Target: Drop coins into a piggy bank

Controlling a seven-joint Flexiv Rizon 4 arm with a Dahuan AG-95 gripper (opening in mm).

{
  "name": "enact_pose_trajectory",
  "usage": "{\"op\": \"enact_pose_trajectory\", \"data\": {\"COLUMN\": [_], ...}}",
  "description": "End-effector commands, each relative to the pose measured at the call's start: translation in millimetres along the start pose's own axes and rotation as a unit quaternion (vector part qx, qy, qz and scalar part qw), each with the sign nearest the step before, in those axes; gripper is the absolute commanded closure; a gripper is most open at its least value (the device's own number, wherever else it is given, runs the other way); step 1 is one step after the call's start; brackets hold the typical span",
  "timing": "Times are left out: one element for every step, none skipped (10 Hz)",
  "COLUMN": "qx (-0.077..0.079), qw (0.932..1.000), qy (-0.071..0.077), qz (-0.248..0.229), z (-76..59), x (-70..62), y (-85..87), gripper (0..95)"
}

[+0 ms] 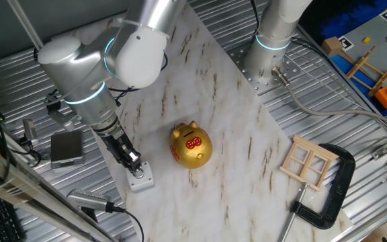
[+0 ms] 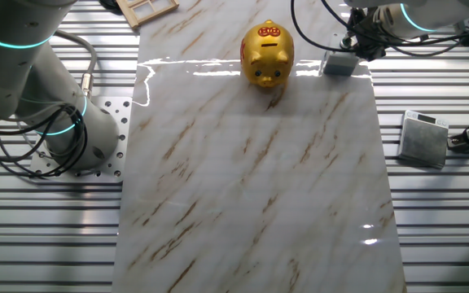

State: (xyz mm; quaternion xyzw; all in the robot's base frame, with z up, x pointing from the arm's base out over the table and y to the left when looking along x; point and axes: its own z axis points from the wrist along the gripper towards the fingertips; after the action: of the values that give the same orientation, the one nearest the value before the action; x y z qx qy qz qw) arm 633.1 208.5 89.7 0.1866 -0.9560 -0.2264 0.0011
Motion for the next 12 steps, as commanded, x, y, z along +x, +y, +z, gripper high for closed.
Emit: {"op": "enact_pose_trajectory", "data": {"qx": [0.001,0.002,0.002,0.0,-0.001,-0.002,-0.002,-0.001,-0.004,-0.005,-0.006,-0.006], "qw": [1.0,1.0,1.0,1.0,1.0,1.0,1.0,1.0,1.0,1.0,0.9999,0.9999], "qy": [0.001,0.001,0.0,0.0,0.0,0.001,0.001,0.002,0.003,0.003,0.004,0.005], "qz": [0.002,0.003,0.004,0.005,0.005,0.004,0.005,0.006,0.006,0.006,0.008,0.011], "z": [0.2,0.3,0.1,-1.4,-4.1,-6.4,-6.7,-6.8,-7.5,-8.3,-8.9,-9.3], "x": [0.1,0.1,0.2,0.5,1.0,1.9,2.0,2.0,2.3,2.7,3.0,3.0], "y": [-0.4,-0.7,-1.0,-1.8,-3.6,-4.9,-5.1,-5.1,-5.5,-5.9,-6.0,-5.8], "gripper": [76.0,95.0,95.0,95.0,95.0,95.0,95.0,95.0,95.0,95.0,95.0,95.0]}}
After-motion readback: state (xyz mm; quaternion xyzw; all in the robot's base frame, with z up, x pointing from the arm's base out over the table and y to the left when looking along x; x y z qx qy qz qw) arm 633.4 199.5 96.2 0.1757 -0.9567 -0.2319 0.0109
